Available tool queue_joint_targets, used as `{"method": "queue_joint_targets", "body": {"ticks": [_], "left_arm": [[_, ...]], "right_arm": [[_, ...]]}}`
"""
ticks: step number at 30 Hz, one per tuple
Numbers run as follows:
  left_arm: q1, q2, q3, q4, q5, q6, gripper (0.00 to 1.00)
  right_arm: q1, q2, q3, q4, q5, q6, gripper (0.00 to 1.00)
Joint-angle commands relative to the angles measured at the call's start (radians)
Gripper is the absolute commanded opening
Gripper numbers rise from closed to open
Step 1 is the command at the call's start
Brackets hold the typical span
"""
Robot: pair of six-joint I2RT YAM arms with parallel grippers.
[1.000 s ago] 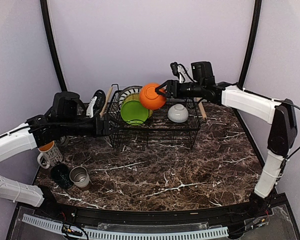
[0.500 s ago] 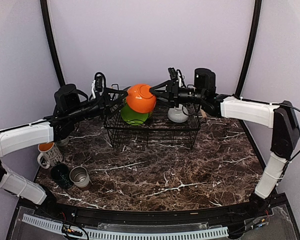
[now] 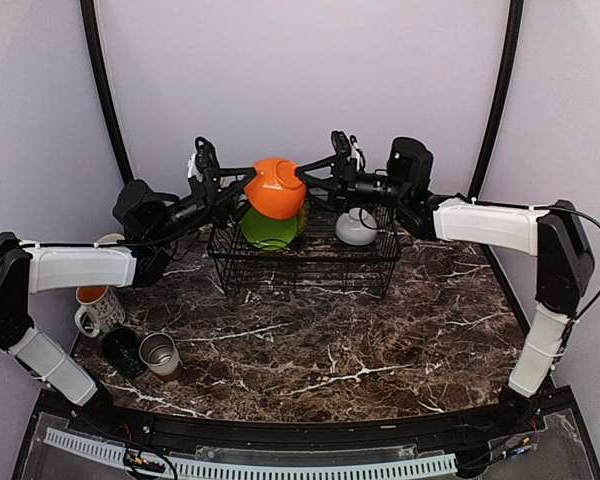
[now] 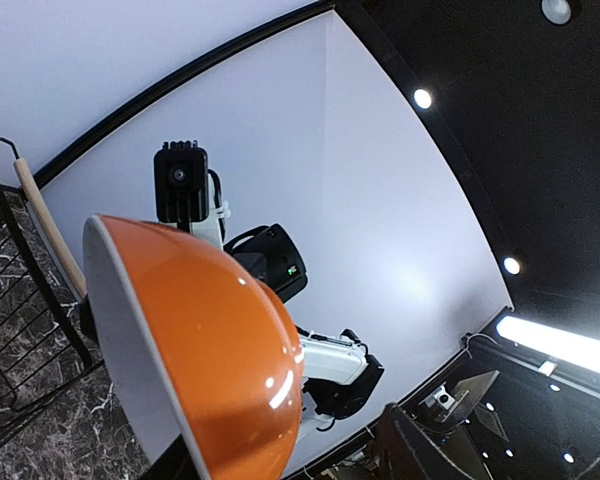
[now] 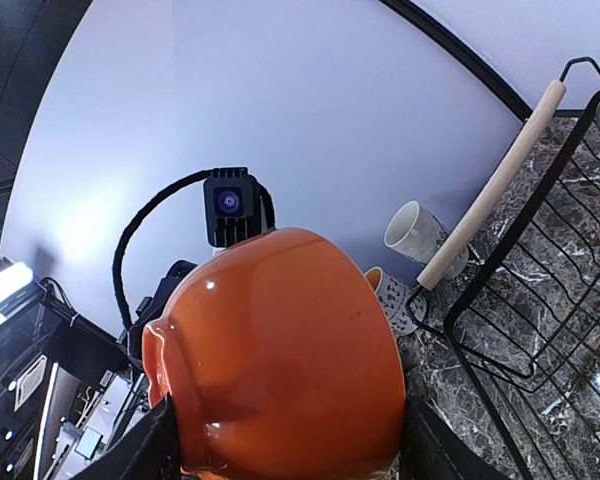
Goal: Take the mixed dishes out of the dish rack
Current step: Pass from the right arm to the left, then place the bowl at the center of the board.
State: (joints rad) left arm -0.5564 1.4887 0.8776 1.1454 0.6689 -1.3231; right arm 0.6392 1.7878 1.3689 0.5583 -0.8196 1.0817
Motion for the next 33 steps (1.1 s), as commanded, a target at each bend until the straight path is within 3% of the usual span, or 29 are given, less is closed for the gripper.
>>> {"method": "queue_joint_targets", "body": {"ticks": [1, 6, 12, 14, 19, 20, 23, 27, 33], "left_arm": [[-0.005, 0.031, -0.022, 0.259, 0.039, -0.136, 0.49], [-0.01, 0.035, -0.022, 0.268, 0.042, -0.131, 0.35], [-0.011, 0.026, -0.033, 0.271, 0.042, -0.134, 0.11], [-0.011, 0.012, -0.036, 0.25, 0.047, -0.125, 0.03], [-0.011, -0.072, -0.061, 0.107, 0.066, -0.004, 0.01], [-0.011, -0.114, -0.065, 0.022, 0.069, 0.026, 0.01], [-0.01, -0.205, -0.079, -0.24, 0.057, 0.192, 0.01], [-0.01, -0.329, -0.052, -0.678, -0.001, 0.426, 0.01], [-0.047, -0.425, 0.049, -1.304, -0.223, 0.685, 0.01]], "right_arm": [[0.017, 0.033, -0.008, 0.163, -0.04, 0.084, 0.56], [0.02, 0.041, -0.024, 0.215, -0.054, 0.12, 0.56], [0.024, 0.031, -0.04, 0.212, -0.061, 0.107, 0.58], [0.021, 0.024, -0.051, 0.205, -0.062, 0.095, 0.63], [-0.01, -0.022, -0.089, 0.098, -0.049, 0.012, 0.91], [-0.021, -0.036, -0.103, 0.089, -0.046, -0.001, 0.97], [-0.054, -0.082, -0.144, 0.051, -0.043, -0.051, 0.99], [-0.075, -0.146, -0.127, -0.198, 0.052, -0.23, 0.99], [-0.079, -0.189, -0.067, -0.46, 0.218, -0.429, 0.99]]}}
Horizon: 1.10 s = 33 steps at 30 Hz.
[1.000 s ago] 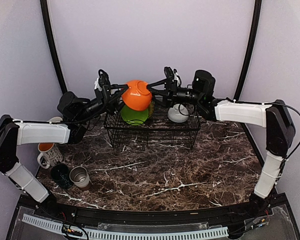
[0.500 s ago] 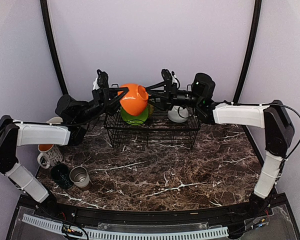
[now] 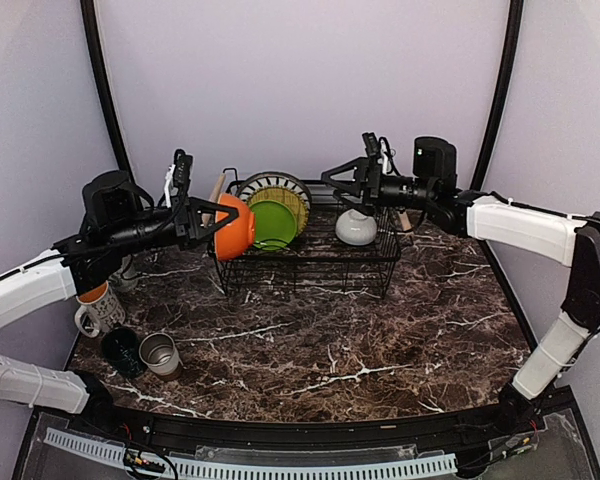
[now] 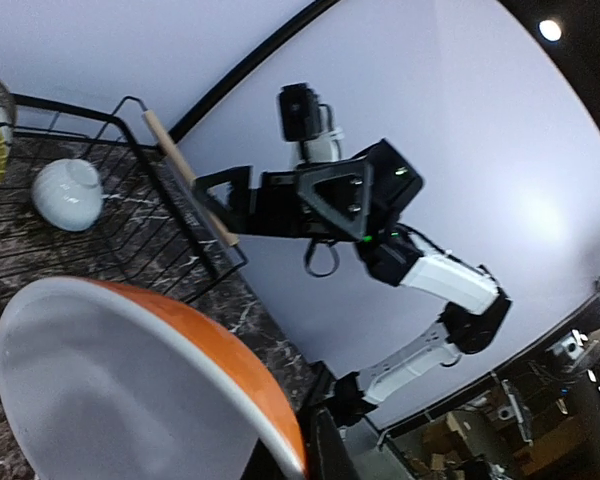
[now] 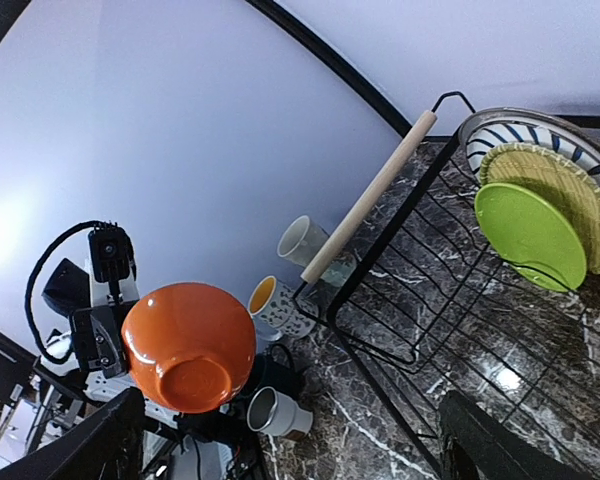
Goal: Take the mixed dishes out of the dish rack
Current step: Place the bowl at the center of the board.
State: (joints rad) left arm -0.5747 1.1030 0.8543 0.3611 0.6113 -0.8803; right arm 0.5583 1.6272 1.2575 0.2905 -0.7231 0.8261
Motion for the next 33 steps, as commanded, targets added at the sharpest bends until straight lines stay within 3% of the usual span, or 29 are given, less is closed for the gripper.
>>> {"method": "queue_joint_targets", "body": {"ticks": [1, 7, 15, 19, 27, 33], "left_arm": [[-0.06, -0.045, 0.093, -0.566, -0.195, 0.281, 0.01], [-0.205, -0.081, 0.107, -0.877, -0.45, 0.337, 0.01], [-0.391, -0.017, 0.058, -1.028, -0.72, 0.272, 0.01], [-0.46, 0.072, 0.061, -1.038, -0.752, 0.268, 0.01], [-0.494, 0.206, 0.039, -0.937, -0.7, 0.279, 0.01], [-0.498, 0.269, 0.009, -0.916, -0.69, 0.288, 0.06]], "right_arm": [[0.001, -0.029, 0.051, -0.21, 0.137, -0.188, 0.99], [0.0, -0.007, 0.088, -0.275, 0.181, -0.236, 0.99], [0.002, 0.038, 0.124, -0.287, 0.177, -0.241, 0.99], [0.001, 0.046, 0.129, -0.315, 0.186, -0.247, 0.99], [0.004, 0.052, 0.146, -0.395, 0.248, -0.294, 0.99], [0.018, 0.126, 0.235, -0.52, 0.386, -0.39, 0.99]]}}
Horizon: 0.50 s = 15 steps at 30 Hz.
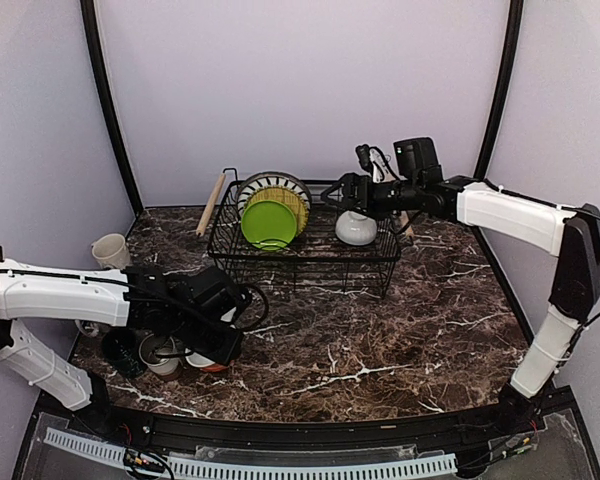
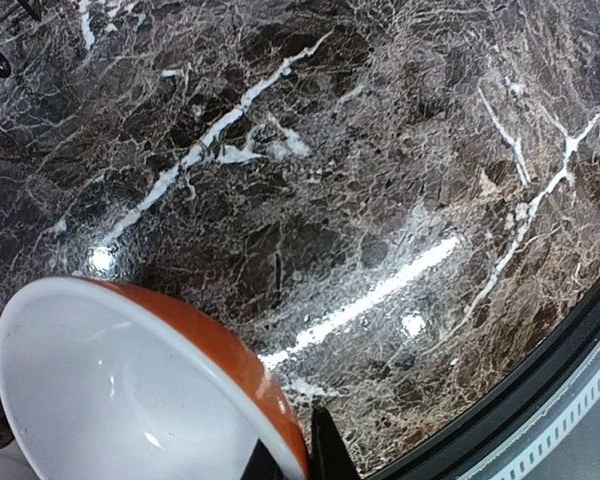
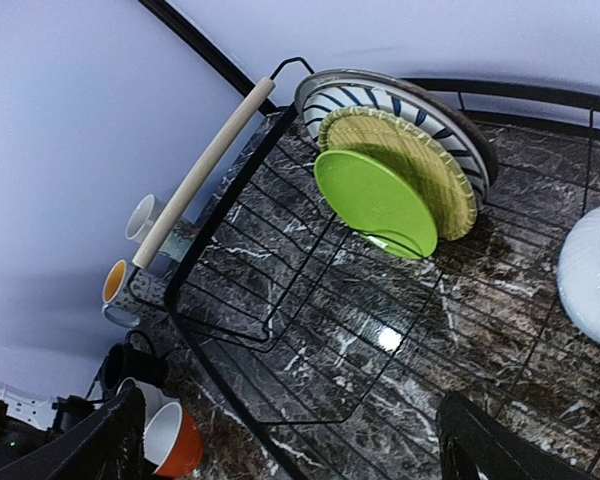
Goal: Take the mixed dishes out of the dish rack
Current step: Place the bowl at the center of the board.
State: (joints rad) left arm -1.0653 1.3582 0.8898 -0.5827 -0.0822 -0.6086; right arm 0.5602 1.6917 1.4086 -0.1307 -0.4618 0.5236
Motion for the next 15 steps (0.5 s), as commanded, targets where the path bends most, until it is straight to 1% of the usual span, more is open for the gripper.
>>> {"method": "queue_joint_targets", "body": {"ticks": [1, 7, 11, 12, 15], "left_arm": [[-0.008, 0.02, -0.029, 0.032, 0.005, 0.017, 0.06], [-0.009, 0.04, -0.047, 0.05, 0.031, 0.021, 0.13], [-0.01, 0.041, -0.052, 0.06, 0.06, 0.029, 0.24], [-0.01, 0.034, -0.053, 0.068, 0.064, 0.029, 0.29], [-0.01, 0.011, -0.055, 0.077, 0.078, 0.032, 0.38]], "right_arm": [[0.021, 0.081, 0.111, -0.128, 0.161, -0.11, 0.99], [0.026, 0.229, 0.306, -0.312, 0.376, -0.245, 0.99], [0.027, 0.381, 0.491, -0.45, 0.565, -0.337, 0.99], [0.027, 0.418, 0.535, -0.477, 0.604, -0.359, 0.99], [0.027, 0.509, 0.653, -0.539, 0.695, -0.422, 0.99]]}}
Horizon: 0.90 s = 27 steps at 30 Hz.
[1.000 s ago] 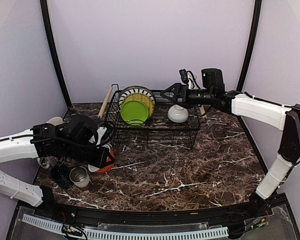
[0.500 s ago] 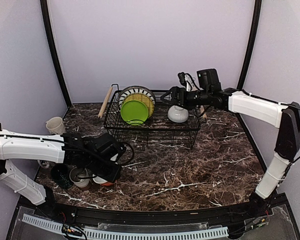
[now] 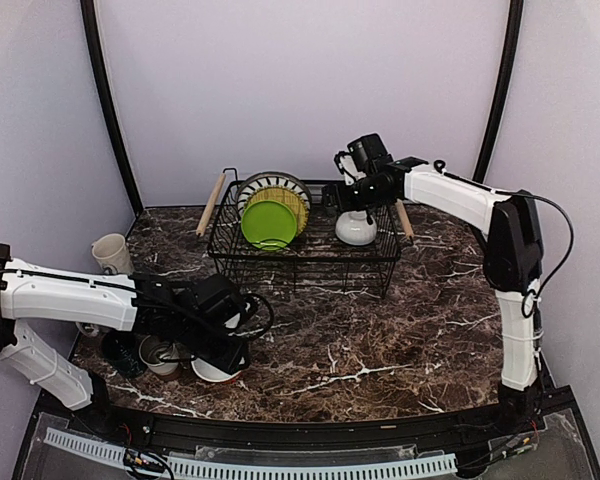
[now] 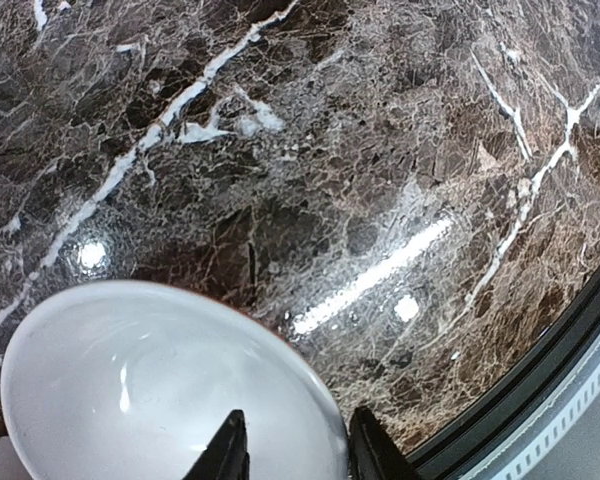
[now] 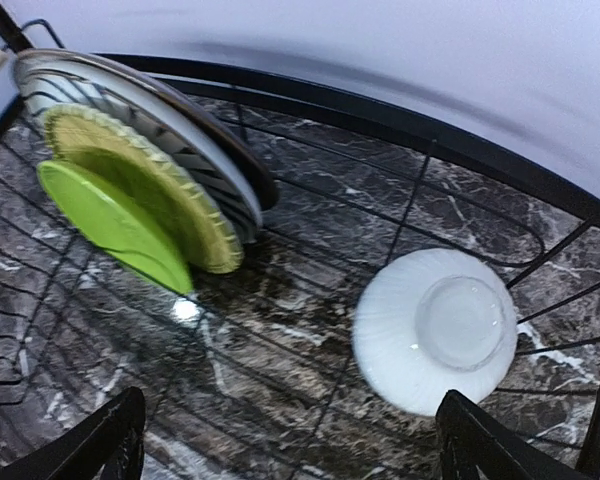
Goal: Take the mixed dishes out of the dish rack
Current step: Place the bowl at the center of the board, then move the bowl to the dish rack.
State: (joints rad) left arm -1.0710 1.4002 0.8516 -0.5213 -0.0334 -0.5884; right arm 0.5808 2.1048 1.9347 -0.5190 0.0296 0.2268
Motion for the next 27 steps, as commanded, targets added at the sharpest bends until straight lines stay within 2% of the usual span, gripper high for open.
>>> {"method": "queue_joint_targets", "body": {"ticks": [1, 6, 14, 20, 23, 27], "left_arm": [[-0.004, -0.044, -0.017, 0.019, 0.03, 0.012, 0.41], [-0.004, -0.093, -0.016, 0.026, 0.03, 0.016, 0.5], [-0.005, -0.16, 0.04, 0.004, -0.005, 0.043, 0.55], [-0.004, -0.196, 0.112, -0.033, -0.08, 0.087, 0.59], [-0.004, -0.219, 0.144, -0.025, -0.111, 0.127, 0.64], [0.003, -0.227, 0.233, -0.064, -0.222, 0.192, 0.68]], "right_arm": [[0.006, 0.121, 0.16, -0.165, 0.222, -0.147, 0.99], [0.005, 0.237, 0.299, -0.229, 0.295, -0.231, 0.99], [-0.003, 0.331, 0.377, -0.218, 0.238, -0.265, 0.99], [-0.013, 0.354, 0.37, -0.215, 0.132, -0.227, 0.94], [-0.015, 0.348, 0.348, -0.217, 0.076, -0.181, 0.9], [-0.013, 0.322, 0.296, -0.213, -0.073, -0.128, 0.84]]}}
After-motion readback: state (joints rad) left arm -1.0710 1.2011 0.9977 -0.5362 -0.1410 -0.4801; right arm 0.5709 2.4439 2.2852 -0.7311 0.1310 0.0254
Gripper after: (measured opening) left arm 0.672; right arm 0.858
